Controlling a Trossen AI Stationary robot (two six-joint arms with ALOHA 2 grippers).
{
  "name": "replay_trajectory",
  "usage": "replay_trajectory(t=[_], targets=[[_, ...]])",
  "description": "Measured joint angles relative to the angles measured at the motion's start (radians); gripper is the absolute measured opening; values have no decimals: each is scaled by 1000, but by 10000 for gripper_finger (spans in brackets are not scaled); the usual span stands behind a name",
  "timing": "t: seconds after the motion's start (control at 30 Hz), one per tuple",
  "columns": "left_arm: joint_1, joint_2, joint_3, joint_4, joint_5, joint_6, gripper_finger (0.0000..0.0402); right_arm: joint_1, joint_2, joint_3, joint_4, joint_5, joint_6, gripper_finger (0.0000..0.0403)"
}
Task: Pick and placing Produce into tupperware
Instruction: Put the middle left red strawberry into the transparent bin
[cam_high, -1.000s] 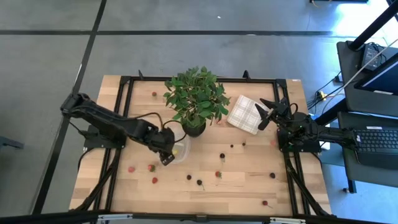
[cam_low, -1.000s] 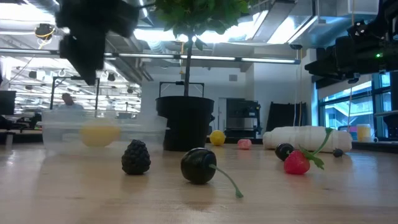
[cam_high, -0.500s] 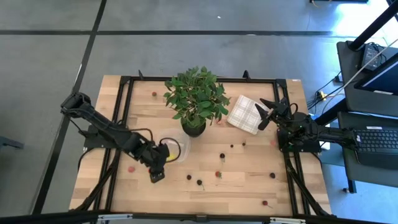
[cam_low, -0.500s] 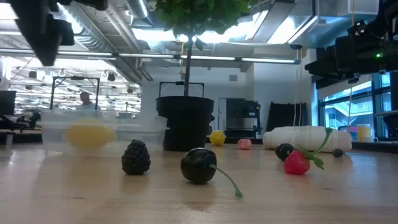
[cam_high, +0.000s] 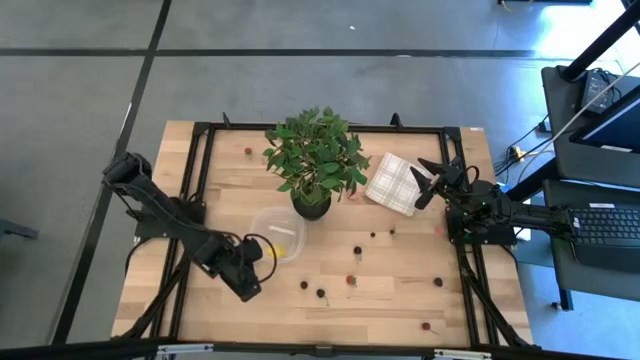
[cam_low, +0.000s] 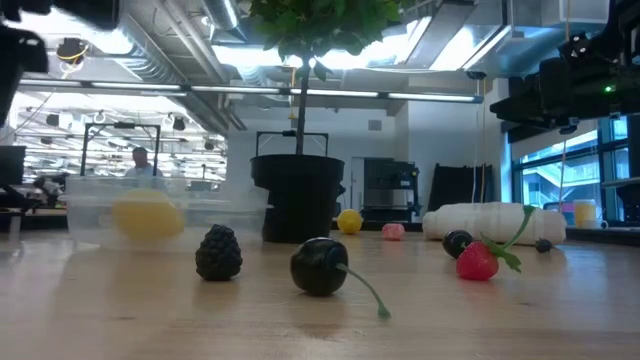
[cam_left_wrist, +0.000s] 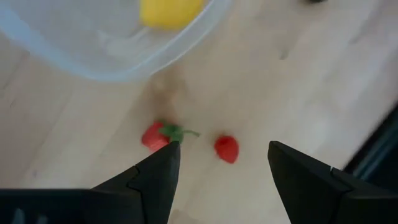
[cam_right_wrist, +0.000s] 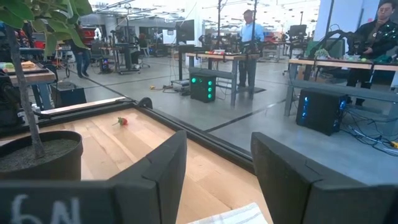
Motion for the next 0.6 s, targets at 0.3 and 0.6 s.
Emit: replay_trajectory(t=[0.3,0.6], targets=[[-43,122,0,-11,12,224,235,0,0,0,0,0,1,182],[-46,170,0,-69,11,247,235,0,0,0,0,0,1,182]])
